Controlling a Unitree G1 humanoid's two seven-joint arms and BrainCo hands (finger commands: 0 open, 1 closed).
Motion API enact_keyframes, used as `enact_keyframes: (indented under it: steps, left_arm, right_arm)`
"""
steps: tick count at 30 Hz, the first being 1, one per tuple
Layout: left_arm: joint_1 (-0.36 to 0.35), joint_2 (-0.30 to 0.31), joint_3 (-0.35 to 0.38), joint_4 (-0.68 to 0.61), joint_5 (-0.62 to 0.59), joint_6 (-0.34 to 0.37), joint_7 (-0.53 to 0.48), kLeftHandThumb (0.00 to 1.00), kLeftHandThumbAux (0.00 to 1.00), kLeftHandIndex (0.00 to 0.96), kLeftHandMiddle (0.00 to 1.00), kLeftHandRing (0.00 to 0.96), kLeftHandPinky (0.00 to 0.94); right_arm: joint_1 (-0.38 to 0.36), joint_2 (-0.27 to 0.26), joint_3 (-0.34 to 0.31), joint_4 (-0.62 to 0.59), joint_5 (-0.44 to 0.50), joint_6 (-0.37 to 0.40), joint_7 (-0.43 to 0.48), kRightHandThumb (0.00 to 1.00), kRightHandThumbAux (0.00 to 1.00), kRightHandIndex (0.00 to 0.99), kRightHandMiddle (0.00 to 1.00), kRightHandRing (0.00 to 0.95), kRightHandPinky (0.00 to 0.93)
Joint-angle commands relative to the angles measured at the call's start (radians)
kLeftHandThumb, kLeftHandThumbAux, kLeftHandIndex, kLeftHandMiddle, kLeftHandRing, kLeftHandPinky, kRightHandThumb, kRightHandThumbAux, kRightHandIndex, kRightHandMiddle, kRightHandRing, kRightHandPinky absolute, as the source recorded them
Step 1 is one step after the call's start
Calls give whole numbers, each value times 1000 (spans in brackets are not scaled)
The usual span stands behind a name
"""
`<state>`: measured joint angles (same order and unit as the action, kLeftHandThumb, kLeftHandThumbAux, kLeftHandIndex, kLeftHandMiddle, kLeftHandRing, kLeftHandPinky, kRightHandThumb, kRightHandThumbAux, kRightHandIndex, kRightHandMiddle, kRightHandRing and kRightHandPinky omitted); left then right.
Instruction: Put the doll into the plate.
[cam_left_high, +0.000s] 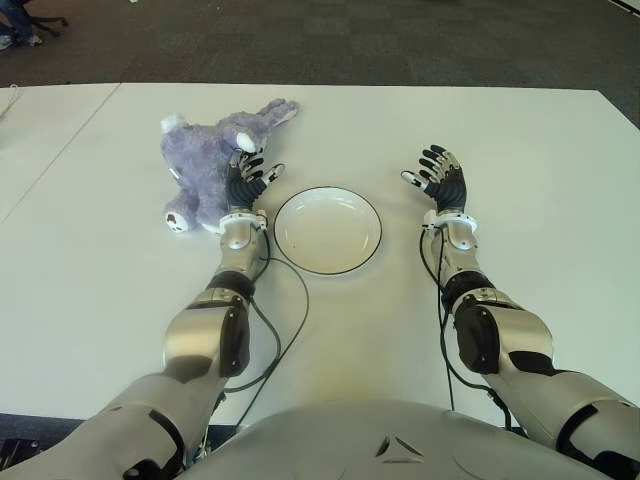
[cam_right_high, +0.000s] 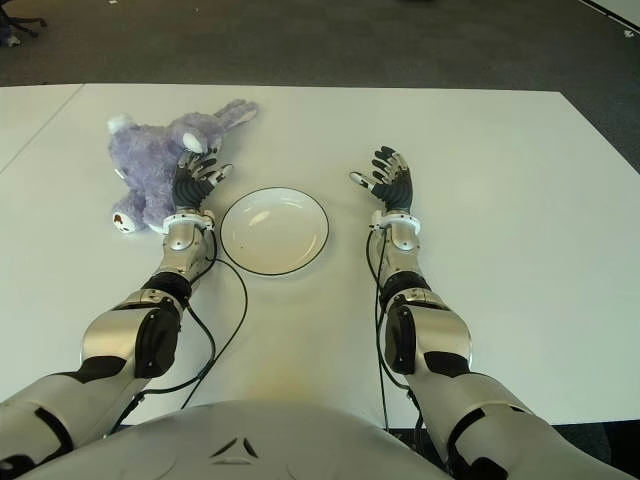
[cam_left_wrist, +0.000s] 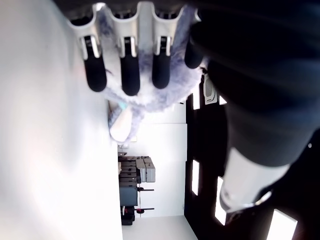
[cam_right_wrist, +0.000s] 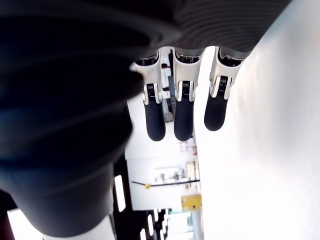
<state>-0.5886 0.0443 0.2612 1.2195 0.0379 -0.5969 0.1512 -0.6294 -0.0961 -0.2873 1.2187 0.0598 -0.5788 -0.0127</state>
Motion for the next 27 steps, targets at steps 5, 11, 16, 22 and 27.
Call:
enact_keyframes:
  steps: [5, 11, 16, 22, 27]
  left_arm:
    - [198, -44, 12, 130, -13, 149, 24, 12, 814, 123, 193, 211, 231]
    - [200, -41, 11, 131, -12, 153, 25, 0, 794, 114, 191, 211, 226]
    - [200, -41, 9, 131, -8, 147, 31, 0, 797, 116, 188, 204, 217]
    - [202, -45, 12, 131, -12, 140, 28, 0, 808, 123, 189, 203, 232]
    - [203, -47, 8, 127, -10, 132, 35, 0, 795, 102, 166, 183, 186]
  right_arm:
    - [213, 70, -9, 124, 2, 98, 3, 31, 949, 197, 241, 223, 226]
    - [212, 72, -14, 124, 8, 99, 7, 40, 954, 201, 241, 223, 222]
    - [210, 71, -18, 125, 11, 101, 14, 41, 950, 195, 227, 211, 212]
    - [208, 71, -24, 125, 16, 103, 18, 44, 953, 195, 226, 209, 214]
    - [208, 72, -25, 126, 16, 107, 14, 60, 947, 195, 226, 210, 215]
